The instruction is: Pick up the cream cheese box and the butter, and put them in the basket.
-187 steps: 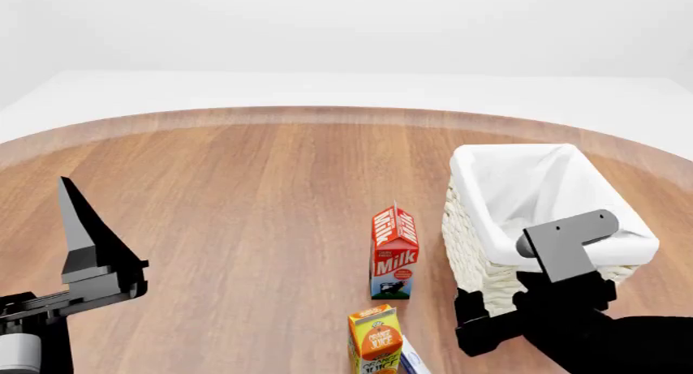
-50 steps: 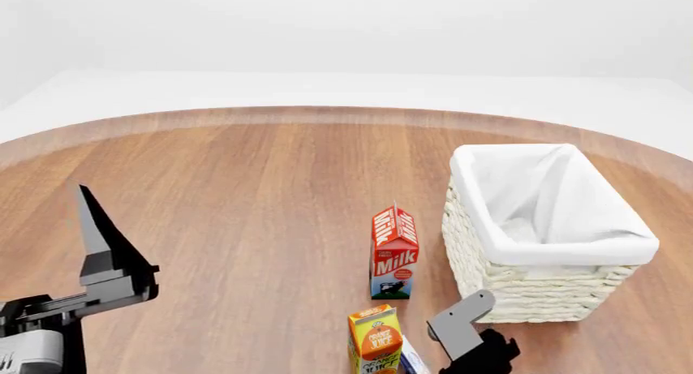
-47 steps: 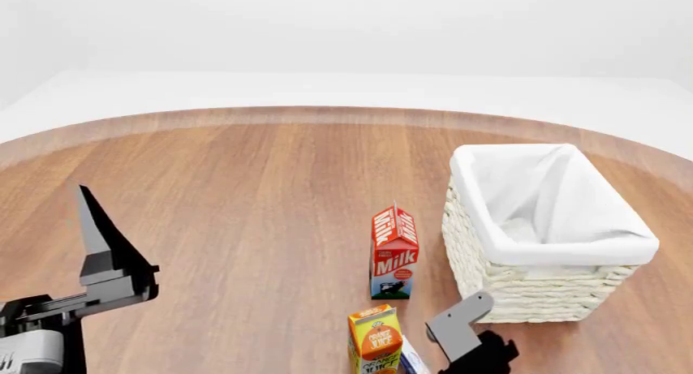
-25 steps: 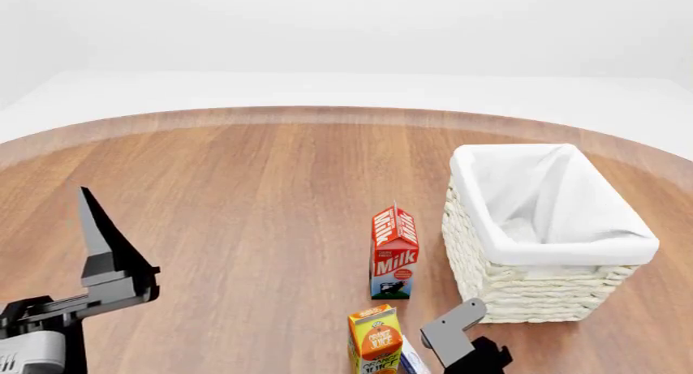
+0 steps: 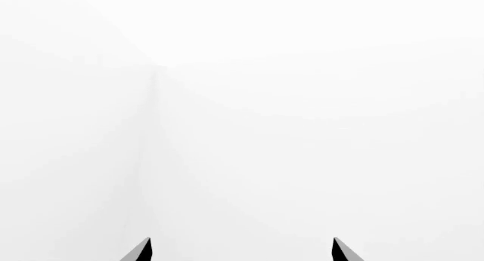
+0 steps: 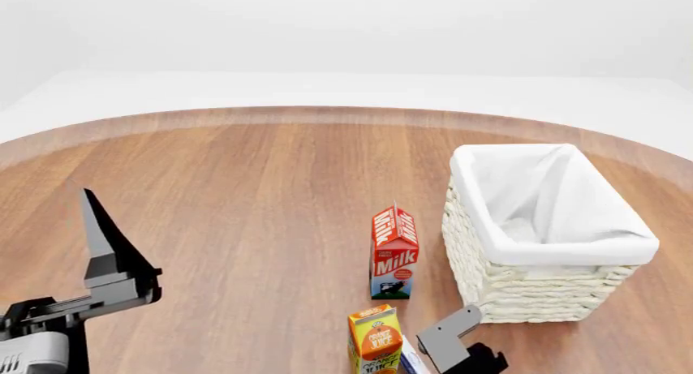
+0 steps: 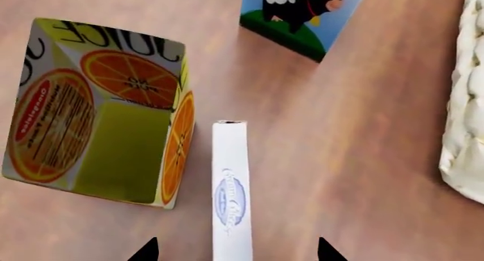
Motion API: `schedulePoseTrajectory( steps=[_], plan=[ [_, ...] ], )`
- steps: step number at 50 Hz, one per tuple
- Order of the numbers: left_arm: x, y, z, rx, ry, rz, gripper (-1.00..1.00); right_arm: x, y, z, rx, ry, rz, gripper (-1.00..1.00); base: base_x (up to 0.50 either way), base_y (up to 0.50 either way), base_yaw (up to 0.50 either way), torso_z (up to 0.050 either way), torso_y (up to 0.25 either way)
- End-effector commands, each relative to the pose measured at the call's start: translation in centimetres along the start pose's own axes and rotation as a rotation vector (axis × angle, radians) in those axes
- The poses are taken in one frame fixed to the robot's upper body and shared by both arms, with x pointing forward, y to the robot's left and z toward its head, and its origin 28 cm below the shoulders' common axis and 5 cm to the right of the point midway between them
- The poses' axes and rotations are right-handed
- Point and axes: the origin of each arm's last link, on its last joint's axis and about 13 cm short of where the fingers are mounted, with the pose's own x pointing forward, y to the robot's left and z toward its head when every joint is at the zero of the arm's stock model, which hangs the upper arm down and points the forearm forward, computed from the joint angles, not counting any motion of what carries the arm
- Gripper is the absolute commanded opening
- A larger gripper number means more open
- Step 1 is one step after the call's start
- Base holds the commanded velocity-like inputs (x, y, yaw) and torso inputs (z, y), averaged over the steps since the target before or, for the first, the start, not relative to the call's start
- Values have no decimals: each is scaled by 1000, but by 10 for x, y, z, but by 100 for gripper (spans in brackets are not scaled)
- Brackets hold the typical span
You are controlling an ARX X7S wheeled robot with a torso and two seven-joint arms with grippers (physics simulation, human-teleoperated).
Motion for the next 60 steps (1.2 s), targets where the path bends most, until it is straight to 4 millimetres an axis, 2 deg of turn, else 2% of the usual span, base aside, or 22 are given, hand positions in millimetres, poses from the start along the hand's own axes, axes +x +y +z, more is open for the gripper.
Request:
schedulePoseTrajectory(
  steps=[1,12,13,44,49,50,54,55,57,60],
  plan=[
    [-1,2,0,17,-6,3,100,6,2,1,13,-15,20,100,0,0,0,0,0],
    [-1,1,0,17,-6,1,100,8,2,0,17,-20,15,100,0,0,0,0,0],
    [-1,1,0,17,-6,1,100,8,2,-1,15,-21,14,-100,0,0,0,0,0],
    [-1,1,-1,15,-5,-2,100,8,7,-4,-61,-36,30,-100,0,0,0,0,0],
    [-1,1,0,16,-5,-2,100,-29,7,16,-86,-228,-102,-100,0,0,0,0,0],
    [-1,1,0,16,-4,-3,100,-45,8,22,-70,-275,-144,-100,0,0,0,0,0],
    [-2,1,0,14,-5,-4,100,-59,9,27,-60,-319,-184,-100,0,0,0,0,0],
    [-2,1,0,15,-6,-5,100,-70,9,29,-45,-358,-213,-100,0,0,0,0,0],
    [-1,1,1,15,-8,-4,100,-79,11,31,-49,-391,-238,-100,0,0,0,0,0],
    [-1,1,1,15,-9,-5,100,-84,13,31,-32,-403,-245,-100,0,0,0,0,0]
  ],
)
